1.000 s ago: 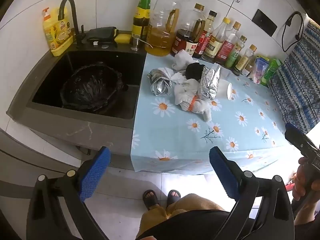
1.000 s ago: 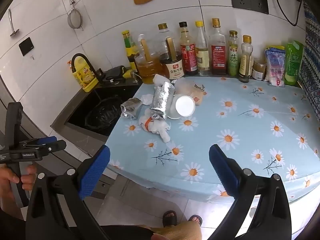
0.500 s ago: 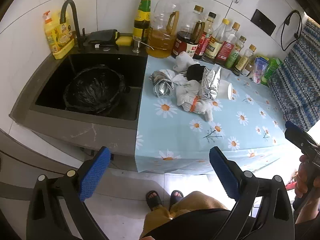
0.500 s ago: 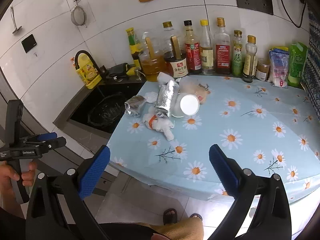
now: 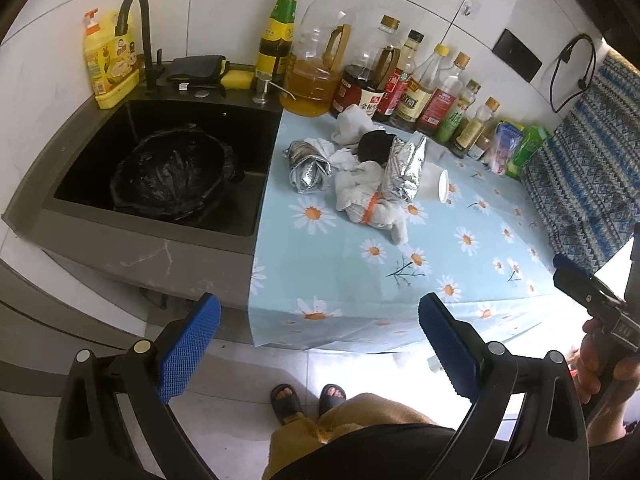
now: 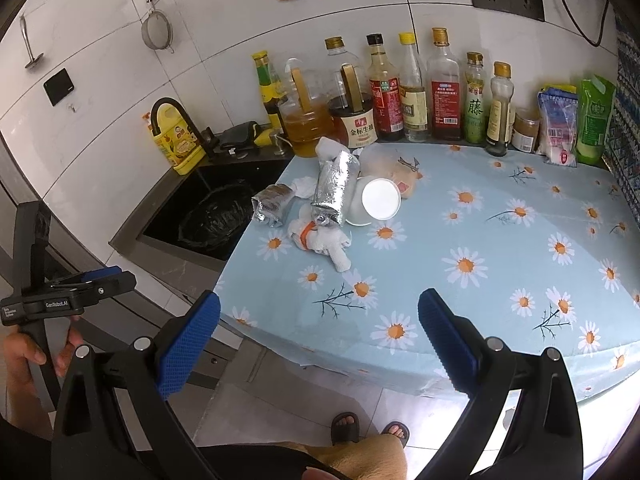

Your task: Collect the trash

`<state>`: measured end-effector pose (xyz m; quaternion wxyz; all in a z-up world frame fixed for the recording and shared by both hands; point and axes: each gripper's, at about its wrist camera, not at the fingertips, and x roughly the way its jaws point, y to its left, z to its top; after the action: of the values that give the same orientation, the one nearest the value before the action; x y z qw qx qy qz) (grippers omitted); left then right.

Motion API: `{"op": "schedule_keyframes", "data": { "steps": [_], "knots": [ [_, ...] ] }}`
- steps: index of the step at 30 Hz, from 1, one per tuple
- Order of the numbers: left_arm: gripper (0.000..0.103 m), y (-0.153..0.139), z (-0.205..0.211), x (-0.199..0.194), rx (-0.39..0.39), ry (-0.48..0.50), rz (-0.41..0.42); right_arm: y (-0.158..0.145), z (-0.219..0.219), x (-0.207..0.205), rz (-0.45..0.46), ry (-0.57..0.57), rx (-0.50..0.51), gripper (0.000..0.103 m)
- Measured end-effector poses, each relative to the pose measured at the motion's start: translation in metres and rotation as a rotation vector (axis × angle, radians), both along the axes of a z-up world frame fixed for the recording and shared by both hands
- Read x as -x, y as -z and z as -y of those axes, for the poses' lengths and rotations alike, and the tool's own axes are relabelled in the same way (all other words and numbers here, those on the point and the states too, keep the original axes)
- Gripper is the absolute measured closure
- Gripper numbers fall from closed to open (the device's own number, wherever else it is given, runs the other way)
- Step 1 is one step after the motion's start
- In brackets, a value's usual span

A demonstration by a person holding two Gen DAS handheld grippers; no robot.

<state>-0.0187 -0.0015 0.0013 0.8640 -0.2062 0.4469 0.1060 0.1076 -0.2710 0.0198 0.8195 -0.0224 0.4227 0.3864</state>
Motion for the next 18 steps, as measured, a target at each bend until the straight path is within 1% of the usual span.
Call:
{"op": "schedule_keyframes", "data": {
  "steps": [2,10,18],
  "knots": [
    [0.007,0.002,0.003,-0.001,0.001,0.005,-0.012,0.0,0.002,0.001,-0.003,-0.003,-0.004,0.005],
    [0.007,0.001,0.009,-0.001,0.006,0.003,-0.011,-0.001,0.004,0.004,-0.008,-0.005,-0.006,0.005],
    [0.007,-0.001,0.012,-0.002,-0.004,0.009,-0.016,0.0,0.006,0.005,-0.009,-0.005,-0.006,0.005]
  ]
}}
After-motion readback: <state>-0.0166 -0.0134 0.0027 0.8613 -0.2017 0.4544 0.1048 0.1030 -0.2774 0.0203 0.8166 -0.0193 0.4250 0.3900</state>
